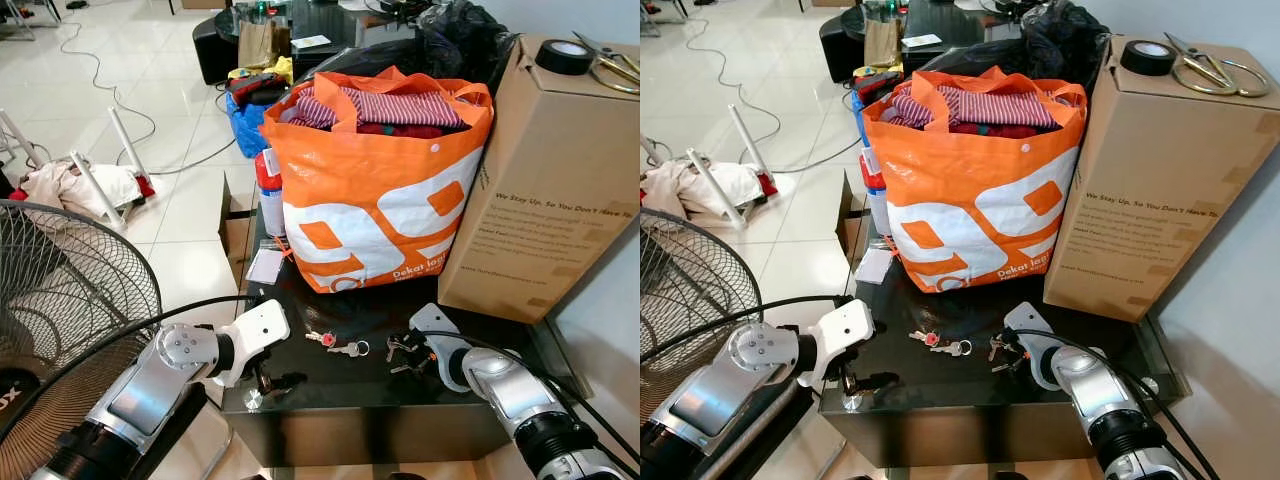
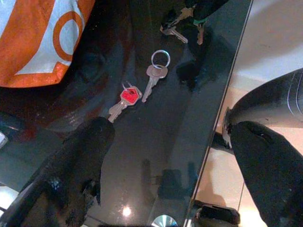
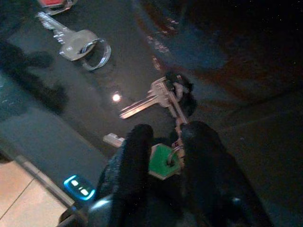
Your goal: Hang keys on a hook
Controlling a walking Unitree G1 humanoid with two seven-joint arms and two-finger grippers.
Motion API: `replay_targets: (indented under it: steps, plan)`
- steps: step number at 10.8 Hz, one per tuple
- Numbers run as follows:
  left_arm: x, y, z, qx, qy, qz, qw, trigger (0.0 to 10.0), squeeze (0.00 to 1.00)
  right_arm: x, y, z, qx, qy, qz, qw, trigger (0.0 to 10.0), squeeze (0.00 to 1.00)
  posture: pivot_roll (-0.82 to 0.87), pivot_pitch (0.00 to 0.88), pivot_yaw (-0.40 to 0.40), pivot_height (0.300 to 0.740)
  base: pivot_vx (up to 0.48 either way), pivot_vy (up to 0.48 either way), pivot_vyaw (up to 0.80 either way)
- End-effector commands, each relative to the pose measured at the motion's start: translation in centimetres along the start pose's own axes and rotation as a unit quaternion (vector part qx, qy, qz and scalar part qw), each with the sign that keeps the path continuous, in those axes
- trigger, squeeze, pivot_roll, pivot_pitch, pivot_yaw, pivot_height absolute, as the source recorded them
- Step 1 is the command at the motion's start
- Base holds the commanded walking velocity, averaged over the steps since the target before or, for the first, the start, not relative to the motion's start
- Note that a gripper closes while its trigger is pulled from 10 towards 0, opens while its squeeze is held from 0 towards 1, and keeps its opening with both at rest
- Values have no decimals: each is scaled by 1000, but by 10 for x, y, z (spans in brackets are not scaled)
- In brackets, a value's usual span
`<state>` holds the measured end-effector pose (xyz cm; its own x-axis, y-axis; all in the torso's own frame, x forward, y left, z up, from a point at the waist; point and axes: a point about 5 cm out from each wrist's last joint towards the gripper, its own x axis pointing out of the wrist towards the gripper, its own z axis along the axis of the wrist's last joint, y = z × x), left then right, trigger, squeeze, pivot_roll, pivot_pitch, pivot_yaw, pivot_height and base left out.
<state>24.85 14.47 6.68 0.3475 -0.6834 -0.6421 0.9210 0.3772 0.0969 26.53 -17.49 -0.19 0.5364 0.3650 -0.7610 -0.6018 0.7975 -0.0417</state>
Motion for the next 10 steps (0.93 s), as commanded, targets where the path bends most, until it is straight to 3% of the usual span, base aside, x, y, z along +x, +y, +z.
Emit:
replay_targets:
  steps: [1,3,5,6,7,9,10]
  plan:
    - [0,0,-4,0,8,4,1000,10000,0,1,0,0,5,-2,-13,1000,10000,1000,-206,0,34,740,0,0,0]
    - [-1,1,-6,0,13,2,1000,10000,0,5,1,-2,21,3,-37,999,10000,1000,-205,0,32,740,0,0,0]
    - [-1,1,-6,0,13,-1,1000,10000,0,10,9,9,7,-26,-32,999,10000,1000,-207,0,37,740,0,0,0]
    - [-1,1,-5,1,13,-3,1000,10000,0,13,10,12,4,-27,-35,999,10000,278,-208,0,41,740,0,0,0]
    - [-1,1,-5,3,14,-10,1000,10000,0,18,11,15,-8,-24,-40,999,10000,0,-210,0,44,740,0,0,0]
    - [-1,-1,-6,2,15,-17,1000,10000,0,21,10,17,-24,-21,-50,998,10000,0,-209,0,47,740,0,0,0]
    - [-2,-1,-6,3,16,-18,1000,10000,0,24,10,21,-23,-25,-61,998,3333,0,-207,0,46,740,0,0,0]
